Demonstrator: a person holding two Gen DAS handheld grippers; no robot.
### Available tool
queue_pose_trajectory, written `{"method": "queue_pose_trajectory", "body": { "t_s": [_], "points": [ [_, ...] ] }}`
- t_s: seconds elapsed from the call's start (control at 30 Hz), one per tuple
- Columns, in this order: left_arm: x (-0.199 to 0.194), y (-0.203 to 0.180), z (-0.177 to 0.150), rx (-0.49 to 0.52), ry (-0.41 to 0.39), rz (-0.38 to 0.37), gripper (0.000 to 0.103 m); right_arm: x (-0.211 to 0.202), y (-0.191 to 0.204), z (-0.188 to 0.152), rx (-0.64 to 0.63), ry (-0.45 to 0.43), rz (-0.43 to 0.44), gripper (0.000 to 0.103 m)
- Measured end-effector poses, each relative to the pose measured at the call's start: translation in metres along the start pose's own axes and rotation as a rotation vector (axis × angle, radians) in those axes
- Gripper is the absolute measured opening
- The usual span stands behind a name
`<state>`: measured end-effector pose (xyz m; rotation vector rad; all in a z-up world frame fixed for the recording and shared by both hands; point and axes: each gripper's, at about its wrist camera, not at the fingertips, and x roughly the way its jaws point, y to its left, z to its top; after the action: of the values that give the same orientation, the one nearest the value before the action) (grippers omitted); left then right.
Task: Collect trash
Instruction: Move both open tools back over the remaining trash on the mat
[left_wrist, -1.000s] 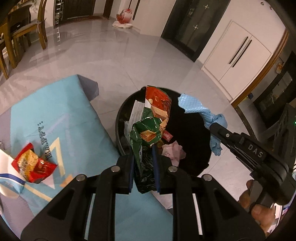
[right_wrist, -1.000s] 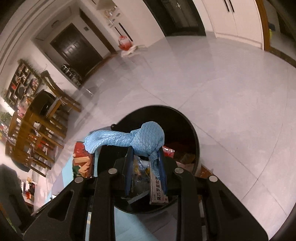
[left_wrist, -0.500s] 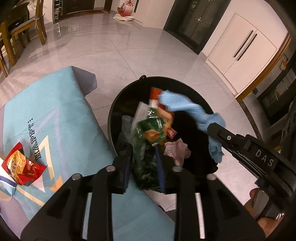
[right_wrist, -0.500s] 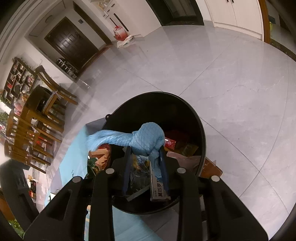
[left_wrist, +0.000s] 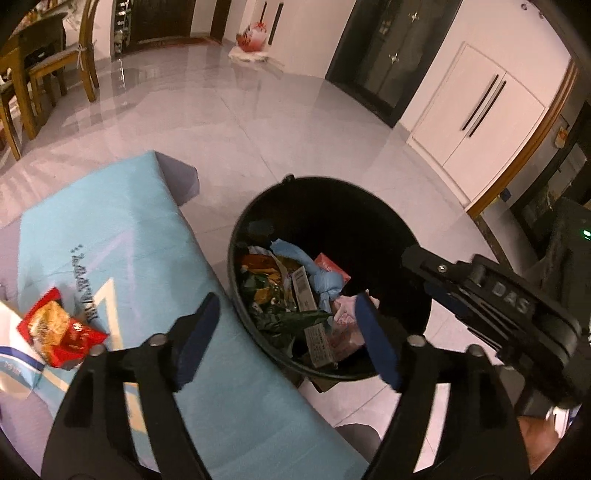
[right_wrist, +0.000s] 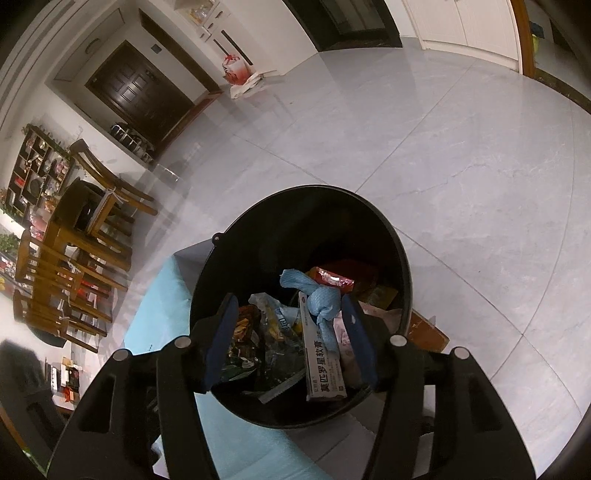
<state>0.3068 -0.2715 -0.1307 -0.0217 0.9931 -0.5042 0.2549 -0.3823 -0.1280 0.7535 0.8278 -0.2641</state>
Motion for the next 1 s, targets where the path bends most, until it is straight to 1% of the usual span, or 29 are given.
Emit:
{"method": "queue_pose_trajectory", "body": {
  "t_s": [0.13,0.3,0.43,0.47,0.57,0.7,0.8,0.83,0.87,0.9,0.97,1.0],
  "points": [
    [-0.028,0.012,-0.008,-0.013,-0.056,0.002,0.087,-0.001,0.008,-0.001,-0.028,-0.002,0.001,0.058],
    [-0.061,0.032,-0.022,-0.026,-0.114,0.026,0.089,-0.004,0.021,-0.006,-0.077,-0.009,0.02,0.058],
    [-0.094,0.061,-0.037,-0.066,-0.167,0.044,0.09,-0.006,0.038,-0.015,-0.141,-0.019,0.056,0.058],
    [-0.101,0.069,-0.041,-0.077,-0.172,0.048,0.09,-0.005,0.045,-0.018,-0.168,-0.012,0.067,0.058],
    [-0.123,0.099,-0.053,-0.101,-0.172,0.092,0.09,-0.002,0.061,-0.03,-0.222,0.018,0.102,0.058],
    [-0.147,0.152,-0.071,-0.147,-0.134,0.18,0.09,0.001,0.084,-0.048,-0.324,0.039,0.123,0.06],
    [-0.173,0.201,-0.088,-0.217,-0.134,0.26,0.09,0.004,0.098,-0.06,-0.381,0.062,0.143,0.061],
    [-0.184,0.223,-0.095,-0.254,-0.14,0.293,0.09,0.006,0.103,-0.064,-0.397,0.069,0.146,0.061],
    [-0.191,0.235,-0.1,-0.278,-0.144,0.308,0.09,0.008,0.108,-0.069,-0.416,0.079,0.151,0.061],
    [-0.202,0.257,-0.107,-0.326,-0.147,0.33,0.09,0.009,0.113,-0.072,-0.429,0.086,0.155,0.061],
    [-0.217,0.289,-0.117,-0.412,-0.154,0.34,0.09,0.014,0.122,-0.08,-0.455,0.108,0.167,0.061],
    [-0.225,0.31,-0.123,-0.483,-0.158,0.334,0.09,0.016,0.127,-0.084,-0.463,0.122,0.174,0.061]
  ]
}}
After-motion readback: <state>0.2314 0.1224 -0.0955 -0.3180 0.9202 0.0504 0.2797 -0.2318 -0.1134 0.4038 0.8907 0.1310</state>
